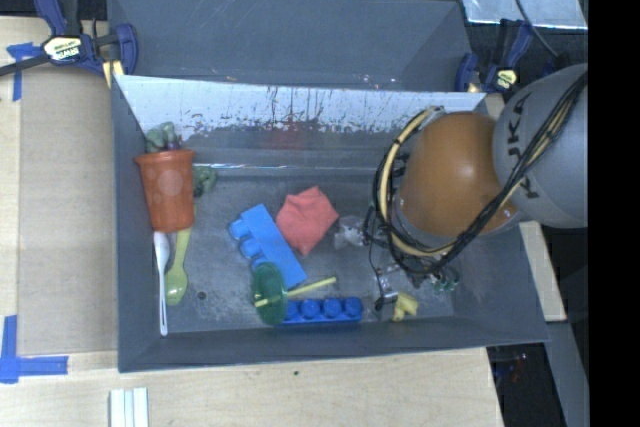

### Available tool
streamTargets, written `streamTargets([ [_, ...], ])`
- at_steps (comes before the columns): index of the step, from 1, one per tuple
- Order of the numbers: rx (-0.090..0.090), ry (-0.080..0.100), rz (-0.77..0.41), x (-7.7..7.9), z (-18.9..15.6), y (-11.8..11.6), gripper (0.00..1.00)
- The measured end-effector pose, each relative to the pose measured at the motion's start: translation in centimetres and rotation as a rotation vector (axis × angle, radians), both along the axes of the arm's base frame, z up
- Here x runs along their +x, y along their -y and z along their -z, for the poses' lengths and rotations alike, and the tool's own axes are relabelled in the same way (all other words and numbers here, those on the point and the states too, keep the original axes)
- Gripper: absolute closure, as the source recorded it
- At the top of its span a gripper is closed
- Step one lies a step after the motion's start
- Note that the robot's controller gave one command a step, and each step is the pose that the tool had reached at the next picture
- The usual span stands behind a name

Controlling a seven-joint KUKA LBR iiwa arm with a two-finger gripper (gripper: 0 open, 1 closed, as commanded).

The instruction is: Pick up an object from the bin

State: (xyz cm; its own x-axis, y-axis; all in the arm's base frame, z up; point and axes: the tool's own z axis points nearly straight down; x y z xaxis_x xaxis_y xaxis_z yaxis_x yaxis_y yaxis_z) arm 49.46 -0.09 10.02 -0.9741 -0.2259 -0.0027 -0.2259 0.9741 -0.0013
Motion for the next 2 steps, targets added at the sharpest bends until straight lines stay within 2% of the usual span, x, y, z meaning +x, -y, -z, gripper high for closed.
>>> streamTargets([
  [1, 0.001, 0.004, 0.049, 0.4, -0.9, -3.2, 0.00],
  [2, -0.001, 0.008, 0.015, -0.5, -0.1, -4.7, 0.00],
])
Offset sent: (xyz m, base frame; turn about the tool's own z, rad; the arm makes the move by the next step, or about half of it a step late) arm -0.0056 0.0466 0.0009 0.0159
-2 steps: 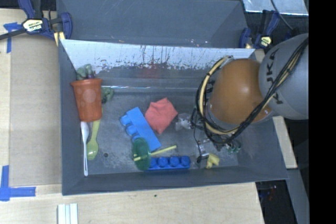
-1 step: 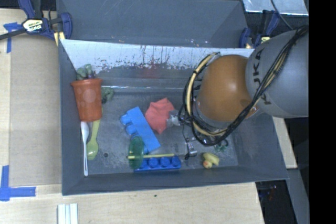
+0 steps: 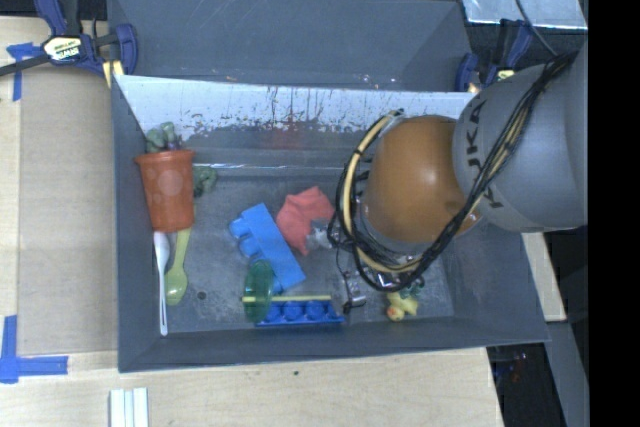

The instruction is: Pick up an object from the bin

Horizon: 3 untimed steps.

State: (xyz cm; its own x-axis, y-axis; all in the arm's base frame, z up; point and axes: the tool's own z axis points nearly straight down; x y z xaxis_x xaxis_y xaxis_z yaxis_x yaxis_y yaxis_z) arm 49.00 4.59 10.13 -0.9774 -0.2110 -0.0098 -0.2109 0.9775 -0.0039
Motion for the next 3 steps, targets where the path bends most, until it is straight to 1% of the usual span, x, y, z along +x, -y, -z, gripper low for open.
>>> streamTargets([
  [1, 0.004, 0.002, 0.142, 4.4, -0.7, 4.0, 0.00],
  [2, 0.001, 0.002, 0.016, 3.4, -1.5, 8.6, 0.00],
  [3, 0.005, 0.009, 0.239, 6.9, -2.3, 5.9, 0.00],
])
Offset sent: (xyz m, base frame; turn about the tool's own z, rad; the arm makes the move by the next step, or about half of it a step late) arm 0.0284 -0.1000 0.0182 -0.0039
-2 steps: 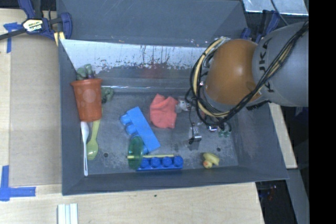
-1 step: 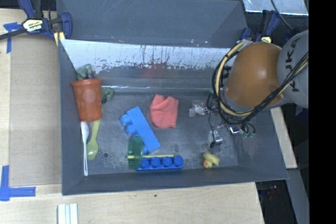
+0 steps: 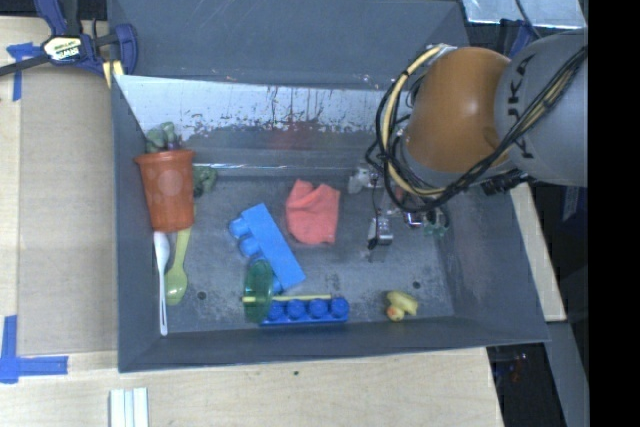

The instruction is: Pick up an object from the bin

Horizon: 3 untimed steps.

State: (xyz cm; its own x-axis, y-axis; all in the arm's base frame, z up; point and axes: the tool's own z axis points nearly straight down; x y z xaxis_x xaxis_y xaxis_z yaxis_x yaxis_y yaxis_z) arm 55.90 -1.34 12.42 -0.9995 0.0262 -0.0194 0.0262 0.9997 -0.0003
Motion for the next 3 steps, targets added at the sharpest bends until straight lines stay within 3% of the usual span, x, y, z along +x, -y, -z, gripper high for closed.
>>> streamTargets([
  [1, -0.003, -0.002, 0.001, 2.2, -1.7, 0.0, 0.00],
  [2, -0.002, 0.006, -0.120, 4.8, 0.9, -4.3, 0.00],
  [3, -0.006, 0.010, -0.248, 5.9, 2.9, -4.9, 0.00],
])
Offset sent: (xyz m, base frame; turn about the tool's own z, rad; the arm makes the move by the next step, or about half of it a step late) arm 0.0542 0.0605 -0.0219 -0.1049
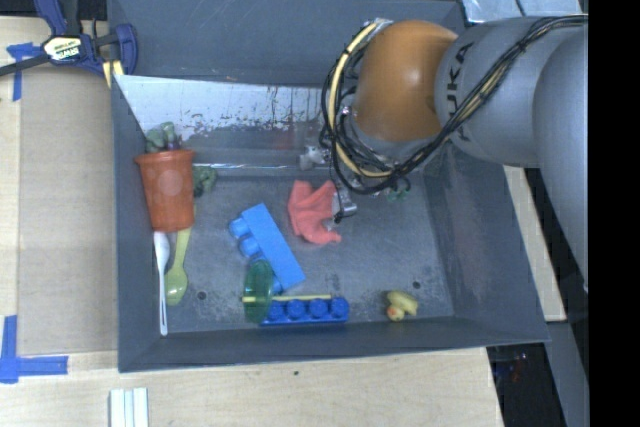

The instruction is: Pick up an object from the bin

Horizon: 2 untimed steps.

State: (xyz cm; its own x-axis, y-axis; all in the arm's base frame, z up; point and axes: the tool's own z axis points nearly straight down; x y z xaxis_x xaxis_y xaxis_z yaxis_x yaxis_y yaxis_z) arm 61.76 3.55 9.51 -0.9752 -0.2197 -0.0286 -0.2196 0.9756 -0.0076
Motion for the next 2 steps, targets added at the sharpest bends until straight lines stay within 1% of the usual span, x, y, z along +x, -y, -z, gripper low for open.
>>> streamTargets([
  [1, -0.005, 0.000, -0.076, 0.1, 1.1, 1.1, 0.00],
  [2, -0.015, 0.004, -0.414, -0.6, 1.9, -1.1, 1.00],
])
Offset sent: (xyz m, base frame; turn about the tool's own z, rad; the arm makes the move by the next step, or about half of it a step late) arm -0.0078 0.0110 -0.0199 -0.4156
